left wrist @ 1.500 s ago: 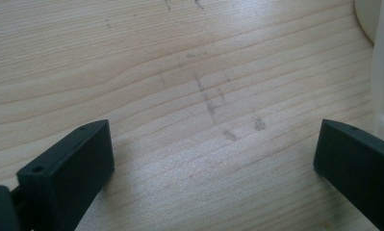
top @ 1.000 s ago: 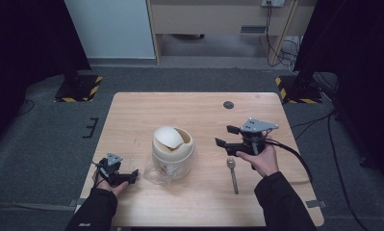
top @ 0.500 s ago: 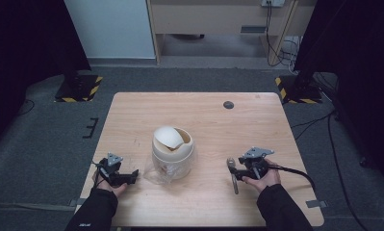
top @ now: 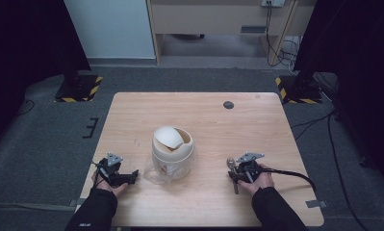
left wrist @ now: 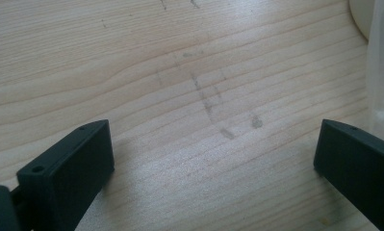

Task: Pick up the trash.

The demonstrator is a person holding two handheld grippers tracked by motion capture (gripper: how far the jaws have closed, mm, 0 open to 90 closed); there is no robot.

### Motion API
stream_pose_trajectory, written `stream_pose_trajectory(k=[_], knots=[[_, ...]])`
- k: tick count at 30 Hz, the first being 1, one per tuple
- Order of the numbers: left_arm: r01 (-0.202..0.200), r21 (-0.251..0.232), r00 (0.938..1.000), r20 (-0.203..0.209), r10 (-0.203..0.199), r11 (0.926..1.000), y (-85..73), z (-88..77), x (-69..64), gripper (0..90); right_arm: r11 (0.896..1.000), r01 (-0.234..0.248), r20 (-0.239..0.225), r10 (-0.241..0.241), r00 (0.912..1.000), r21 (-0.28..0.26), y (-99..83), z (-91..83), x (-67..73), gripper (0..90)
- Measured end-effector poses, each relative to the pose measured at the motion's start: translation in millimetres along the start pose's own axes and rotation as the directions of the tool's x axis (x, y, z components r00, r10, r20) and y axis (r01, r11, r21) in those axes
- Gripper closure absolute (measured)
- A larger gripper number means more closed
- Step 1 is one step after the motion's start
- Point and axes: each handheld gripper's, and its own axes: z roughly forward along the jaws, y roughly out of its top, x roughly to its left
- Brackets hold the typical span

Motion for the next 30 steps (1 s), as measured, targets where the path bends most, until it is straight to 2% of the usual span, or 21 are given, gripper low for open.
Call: stream_pose_trajectory(k=[1, 5, 8, 11, 12, 13, 15, 16, 18, 19, 20, 22, 23, 25, 26, 27, 30], knots=[[0.001, 0.000, 1.0000, -0.002, -0.001, 1.0000, 0.0, 0.0, 0.0, 0.0, 1.000, 0.000, 0.000, 0.000, 1.0000, 0.000, 0.0, 0.0, 0.0, 66.1], [0.009, -0.004, 0.9999, -0.007, -0.009, 1.0000, 0.2, -0.2, 0.5, 1.3, 1.000, 0.013, 0.025, -0.013, 0.9996, 0.011, 1.2, -0.4, -3.4, 79.9], [0.019, -0.005, 0.9998, -0.006, -0.019, 0.9998, 0.6, -1.3, 1.9, 3.8, 1.000, 0.014, 0.026, -0.014, 0.9996, 0.012, 2.3, 0.2, -4.3, 80.0], [0.046, -0.003, 0.9990, -0.003, -0.046, 0.9990, 1.9, -3.4, 4.4, 6.9, 1.000, 0.019, 0.023, -0.020, 0.9996, 0.015, 3.3, 0.6, -5.5, 80.0], [0.069, 0.004, 0.9976, 0.000, -0.069, 0.9976, 3.1, -5.2, 5.8, 9.3, 1.000, 0.020, 0.017, -0.021, 0.9996, 0.018, 4.0, 0.4, -6.1, 80.0], [0.069, 0.004, 0.9976, 0.000, -0.069, 0.9976, 3.1, -5.2, 5.8, 10.7, 1.000, 0.020, 0.017, -0.021, 0.9996, 0.018, 4.0, 0.4, -6.1, 80.0], [0.092, 0.009, 0.9957, 0.011, -0.092, 0.9957, 4.0, -7.5, 6.9, 12.1, 1.000, 0.019, 0.007, -0.019, 0.9998, 0.008, 5.0, -1.2, -6.8, 80.0], [0.102, 0.011, 0.9946, 0.018, -0.102, 0.9947, 4.5, -9.6, 7.4, 14.7, 1.000, 0.008, -0.009, -0.008, 0.9999, -0.022, 7.1, -5.5, -8.0, 80.0], [0.099, -0.007, 0.9949, 0.022, -0.099, 0.9951, 6.4, -12.5, 7.4, 16.0, 0.998, -0.006, -0.019, 0.005, 0.9998, -0.059, 9.4, -11.1, -10.1, 80.0], [0.099, -0.007, 0.9949, 0.022, -0.099, 0.9951, 6.4, -12.5, 7.4, 16.9, 0.998, -0.006, -0.019, 0.005, 0.9998, -0.059, 9.4, -11.1, -10.1, 80.0], [0.102, -0.028, 0.9945, 0.028, -0.101, 0.9944, 8.3, -15.2, 6.9, 16.9, 0.997, -0.007, -0.023, 0.005, 0.9997, -0.077, 10.6, -14.4, -11.6, 80.0], [0.103, -0.076, 0.9942, 0.038, -0.101, 0.9918, 12.1, -22.1, 5.8, 18.1, 0.992, -0.016, -0.034, 0.012, 0.9993, -0.129, 13.4, -22.4, -15.3, 80.0], [0.111, -0.110, 0.9933, 0.046, -0.107, 0.9877, 14.1, -26.3, 4.7, 18.7, 0.986, -0.016, -0.046, 0.008, 0.9989, -0.167, 15.2, -27.6, -17.9, 80.0], [0.118, -0.154, 0.9922, 0.060, -0.110, 0.9811, 16.6, -32.2, 3.8, 19.1, 0.973, -0.026, -0.056, 0.013, 0.9984, -0.230, 17.7, -36.7, -22.6, 80.0], [0.122, -0.174, 0.9915, 0.066, -0.113, 0.9772, 17.5, -34.3, 3.4, 19.1, 0.960, -0.033, -0.061, 0.016, 0.9980, -0.277, 19.2, -44.4, -26.9, 80.0], [0.126, -0.188, 0.9909, 0.070, -0.114, 0.9740, 18.5, -36.6, 3.2, 19.1, 0.960, -0.033, -0.061, 0.016, 0.9980, -0.277, 19.2, -44.4, -26.9, 80.0], [0.137, -0.253, 0.9891, 0.089, -0.118, 0.9579, 22.7, -44.4, 1.8, 19.1, 0.940, -0.038, -0.055, 0.020, 0.9983, -0.338, 20.0, -56.0, -34.0, 80.0]])
